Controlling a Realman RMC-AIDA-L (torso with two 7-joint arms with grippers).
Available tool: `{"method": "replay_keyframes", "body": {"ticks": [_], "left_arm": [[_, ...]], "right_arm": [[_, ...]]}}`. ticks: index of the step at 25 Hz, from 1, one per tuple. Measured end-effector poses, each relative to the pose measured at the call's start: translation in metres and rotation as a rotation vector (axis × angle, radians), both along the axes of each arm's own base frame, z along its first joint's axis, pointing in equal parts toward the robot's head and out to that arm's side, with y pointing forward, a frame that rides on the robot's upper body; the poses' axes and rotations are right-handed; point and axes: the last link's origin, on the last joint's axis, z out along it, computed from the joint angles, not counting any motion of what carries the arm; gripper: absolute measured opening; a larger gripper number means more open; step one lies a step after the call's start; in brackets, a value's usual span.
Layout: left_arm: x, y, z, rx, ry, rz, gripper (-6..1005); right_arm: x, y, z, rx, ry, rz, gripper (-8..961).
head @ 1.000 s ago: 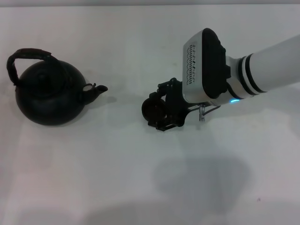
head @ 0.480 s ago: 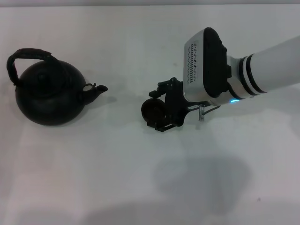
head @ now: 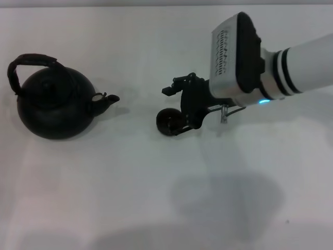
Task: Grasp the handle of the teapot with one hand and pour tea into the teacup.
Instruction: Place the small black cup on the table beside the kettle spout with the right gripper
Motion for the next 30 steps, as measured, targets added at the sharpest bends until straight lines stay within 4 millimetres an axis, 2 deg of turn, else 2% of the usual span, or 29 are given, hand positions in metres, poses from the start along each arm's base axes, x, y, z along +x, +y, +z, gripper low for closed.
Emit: {"method": "replay_keyframes", "body": {"ticks": [7,13,18,30], "left_arm": [[0.005,-0.002,-0.004,-0.016,-0.001,-0.036,713],[0.022,0.004,-0.025,-0.123,-0.007,-0.122,713],[0.033,0.007,-0.040,-0.213,0.003,-0.184,713],[0.037,0.010,-0.048,-0.245,-0.007,-0.198,714]], "right_arm": [[0.000,-0.005,0.018,-0.030,0.068,-0.025,847],[0.000,-0.009,0.032,-0.024,0.140,-0.021,848],[0.004,-0.010,0.033,-0.021,0.143,-0.036,849],[0.007,-0.010,0.033,-0.019,0.143,-0.032,850]]}}
